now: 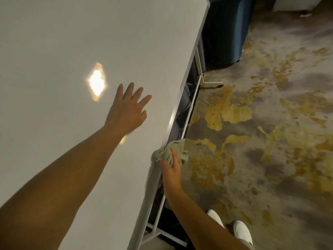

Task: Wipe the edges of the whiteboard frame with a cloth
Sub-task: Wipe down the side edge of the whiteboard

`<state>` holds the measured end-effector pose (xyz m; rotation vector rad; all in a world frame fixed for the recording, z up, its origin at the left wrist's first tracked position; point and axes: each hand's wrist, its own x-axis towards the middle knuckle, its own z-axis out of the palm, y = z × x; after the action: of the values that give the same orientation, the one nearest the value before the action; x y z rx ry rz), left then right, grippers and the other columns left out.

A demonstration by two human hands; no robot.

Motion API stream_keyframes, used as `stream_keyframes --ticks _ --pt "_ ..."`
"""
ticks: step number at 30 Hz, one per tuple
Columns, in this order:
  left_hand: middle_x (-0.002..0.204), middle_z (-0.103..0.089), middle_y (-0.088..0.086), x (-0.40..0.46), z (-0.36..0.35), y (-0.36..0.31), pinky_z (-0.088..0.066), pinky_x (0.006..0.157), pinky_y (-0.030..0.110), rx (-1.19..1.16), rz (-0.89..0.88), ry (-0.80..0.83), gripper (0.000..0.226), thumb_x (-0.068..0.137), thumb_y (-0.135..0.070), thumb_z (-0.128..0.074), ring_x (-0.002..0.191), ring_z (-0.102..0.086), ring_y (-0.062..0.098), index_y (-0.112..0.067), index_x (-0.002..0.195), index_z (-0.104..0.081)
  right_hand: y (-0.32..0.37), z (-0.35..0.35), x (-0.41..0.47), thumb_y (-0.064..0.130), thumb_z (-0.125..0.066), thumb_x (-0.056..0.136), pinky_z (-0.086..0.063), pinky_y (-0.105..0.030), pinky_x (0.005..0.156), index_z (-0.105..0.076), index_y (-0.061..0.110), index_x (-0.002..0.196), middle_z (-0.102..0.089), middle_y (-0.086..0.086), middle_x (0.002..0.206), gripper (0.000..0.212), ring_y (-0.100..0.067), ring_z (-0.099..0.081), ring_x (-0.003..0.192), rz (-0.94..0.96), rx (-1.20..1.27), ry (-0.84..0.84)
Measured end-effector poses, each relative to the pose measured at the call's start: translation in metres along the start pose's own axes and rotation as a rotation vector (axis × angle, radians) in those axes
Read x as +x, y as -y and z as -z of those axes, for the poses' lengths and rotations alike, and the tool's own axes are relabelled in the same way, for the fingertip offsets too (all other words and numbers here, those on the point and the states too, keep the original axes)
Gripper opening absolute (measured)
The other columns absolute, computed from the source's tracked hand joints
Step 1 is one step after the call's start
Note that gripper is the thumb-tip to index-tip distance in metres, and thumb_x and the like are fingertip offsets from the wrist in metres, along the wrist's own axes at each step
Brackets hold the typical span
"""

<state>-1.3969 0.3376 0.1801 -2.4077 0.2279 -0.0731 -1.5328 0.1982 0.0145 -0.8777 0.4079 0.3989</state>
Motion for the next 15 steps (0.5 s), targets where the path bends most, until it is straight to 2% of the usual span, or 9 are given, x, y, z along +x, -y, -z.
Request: stream_keyframes --ticks 3,5,9,12,15 --pt "0.175 -0.021 0.009 -0.016 0.001 -0.007 -0.013 0.129 0.064 0.008 0.018 0.011 0.067 0.106 -0.059 -0.028 0.162 -0.015 0.04 -0.033 0.167 -0.015 -0.002 -0.009 -0.008 -0.005 -0.052 0.091 -0.042 -0.031 0.111 -0.041 0.049 0.138 -0.034 0.012 0.144 0.072 -0.012 -0.039 0.132 0.149 -0.315 -0.027" --pt "0.175 -0.021 0.009 -0.034 0.0 -0.014 -0.013 0.129 0.064 0.013 0.018 0.013 0.069 0.106 -0.06 -0.028 0.162 -0.015 0.041 -0.033 0.167 -0.013 -0.005 -0.006 -0.013 -0.003 -0.051 0.09 -0.036 -0.031 0.114 -0.039 0.046 0.144 -0.032 0.016 0.142 0.074 -0.01 -0.033 0.134 0.174 -0.459 -0.037" --pt "0.175 -0.021 0.012 -0.071 -0.005 -0.023 -0.014 0.129 0.064 0.036 0.012 0.009 0.07 0.105 -0.058 -0.033 0.161 -0.015 0.044 -0.031 0.167 -0.014 -0.007 0.0 -0.019 0.001 -0.052 0.092 -0.023 -0.026 0.115 -0.037 0.038 0.151 -0.031 0.004 0.158 0.071 -0.01 -0.027 0.139 0.224 -0.518 -0.043" --pt "0.175 -0.019 0.013 -0.093 -0.008 -0.022 -0.013 0.129 0.064 0.022 -0.002 0.025 0.07 0.105 -0.057 -0.033 0.161 -0.012 0.045 -0.03 0.167 -0.014 -0.013 0.003 -0.024 0.012 -0.053 0.098 -0.032 -0.034 0.116 -0.037 0.04 0.15 -0.033 0.002 0.158 0.062 -0.015 -0.034 0.139 0.217 -0.495 -0.066" --pt "0.176 -0.016 0.013 -0.108 -0.01 -0.024 -0.013 0.129 0.063 0.025 -0.005 0.033 0.071 0.106 -0.058 -0.03 0.162 -0.01 0.044 -0.03 0.167 -0.011 -0.017 0.007 -0.024 0.028 -0.046 0.105 -0.043 -0.045 0.112 -0.037 0.031 0.153 -0.045 -0.009 0.151 0.049 -0.026 -0.047 0.134 0.194 -0.368 -0.156"
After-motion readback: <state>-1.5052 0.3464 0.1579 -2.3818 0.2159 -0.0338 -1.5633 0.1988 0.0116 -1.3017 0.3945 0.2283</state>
